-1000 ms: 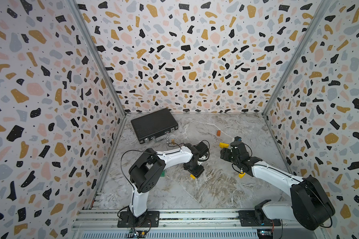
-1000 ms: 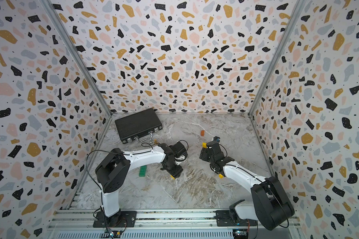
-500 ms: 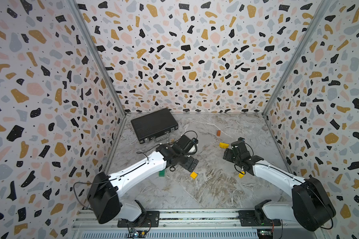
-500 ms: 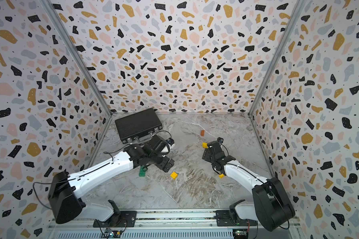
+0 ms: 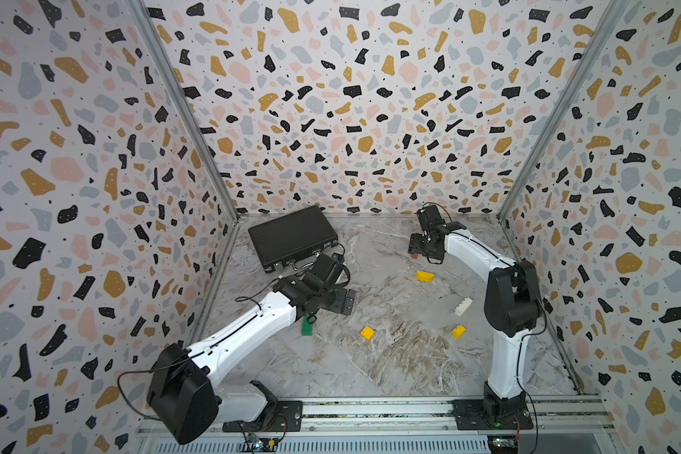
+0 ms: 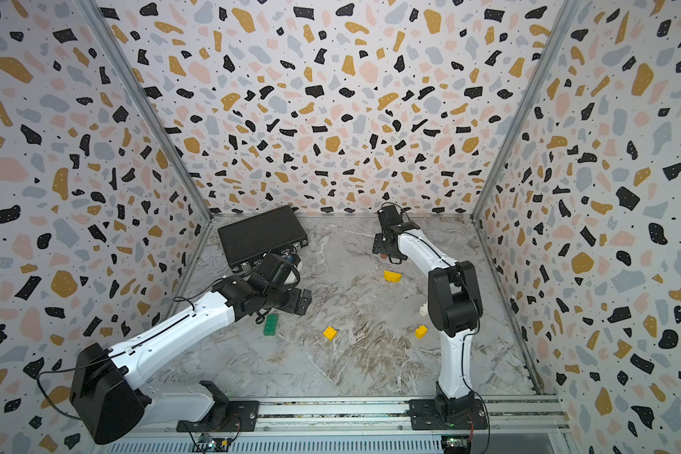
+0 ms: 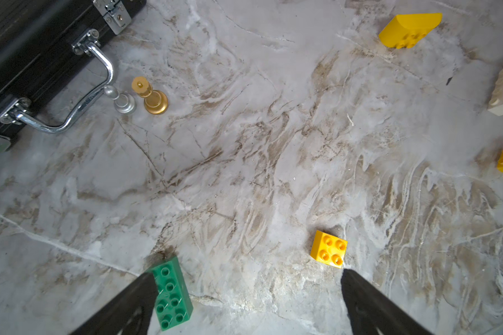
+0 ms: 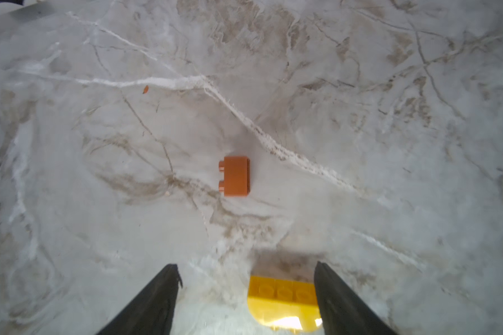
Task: Assemble an ice cream with lego
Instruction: Pick up the lego brick from the center of the board.
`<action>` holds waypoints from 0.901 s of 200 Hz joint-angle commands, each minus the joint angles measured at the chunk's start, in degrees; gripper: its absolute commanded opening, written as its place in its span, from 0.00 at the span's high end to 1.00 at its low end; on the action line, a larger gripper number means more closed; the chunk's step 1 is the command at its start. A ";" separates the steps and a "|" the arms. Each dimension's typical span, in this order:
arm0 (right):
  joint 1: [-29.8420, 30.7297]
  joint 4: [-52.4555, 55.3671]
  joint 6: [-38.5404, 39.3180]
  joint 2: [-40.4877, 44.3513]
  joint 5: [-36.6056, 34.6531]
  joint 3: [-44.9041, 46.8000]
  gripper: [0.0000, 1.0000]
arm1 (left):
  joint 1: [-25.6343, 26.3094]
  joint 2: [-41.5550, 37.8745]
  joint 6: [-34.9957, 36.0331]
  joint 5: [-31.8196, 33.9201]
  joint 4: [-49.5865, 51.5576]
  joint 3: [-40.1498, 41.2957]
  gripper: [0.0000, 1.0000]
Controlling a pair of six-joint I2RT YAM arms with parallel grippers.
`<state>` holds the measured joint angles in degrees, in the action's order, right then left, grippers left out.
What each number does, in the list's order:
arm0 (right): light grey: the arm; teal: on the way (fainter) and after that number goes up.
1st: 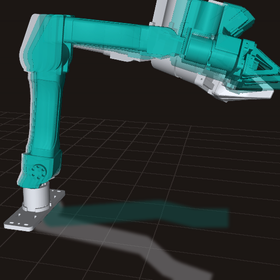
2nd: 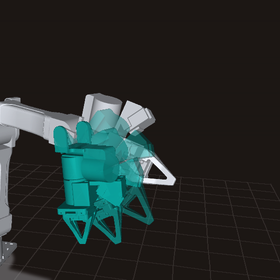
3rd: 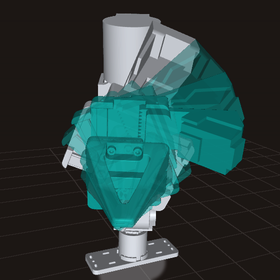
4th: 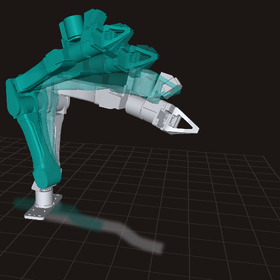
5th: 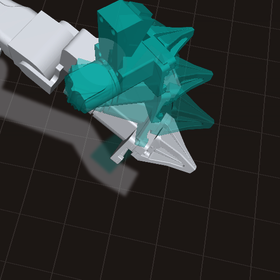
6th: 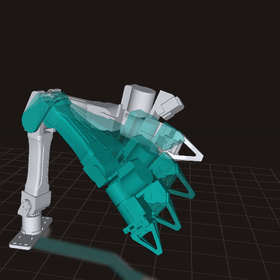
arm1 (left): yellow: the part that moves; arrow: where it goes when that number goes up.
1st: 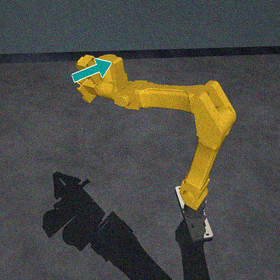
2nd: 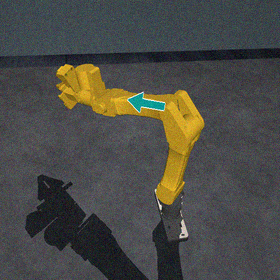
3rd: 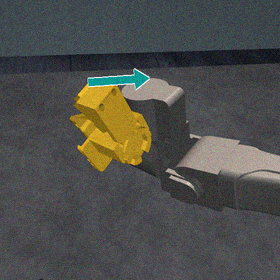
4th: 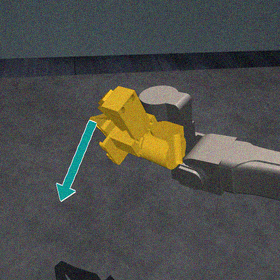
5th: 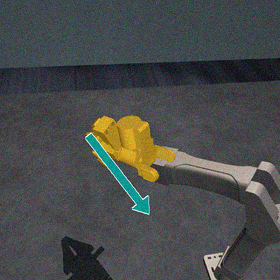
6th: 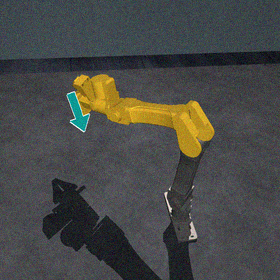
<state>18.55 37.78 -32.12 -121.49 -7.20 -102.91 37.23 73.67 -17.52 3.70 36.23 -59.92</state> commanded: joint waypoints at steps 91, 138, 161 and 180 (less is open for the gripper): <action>-2.77 15.71 1.88 -21.77 10.05 -29.54 0.45 | 0.03 -1.08 -1.21 -6.15 -1.60 -1.12 0.00; -2.72 15.38 2.91 -20.40 12.92 -28.12 0.78 | 0.03 -0.71 -1.11 -7.10 -2.10 -0.91 0.01; -2.73 12.57 4.90 -14.88 20.51 -22.03 0.96 | 0.01 -0.70 -0.87 -8.57 -2.87 -0.64 0.00; -2.73 0.90 4.41 -2.70 31.41 -5.59 0.98 | 0.03 -0.82 0.41 -11.07 -3.89 -0.24 0.00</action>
<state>15.46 47.05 -28.62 -139.24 10.81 -121.23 37.26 72.73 -18.65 -4.01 35.11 -59.92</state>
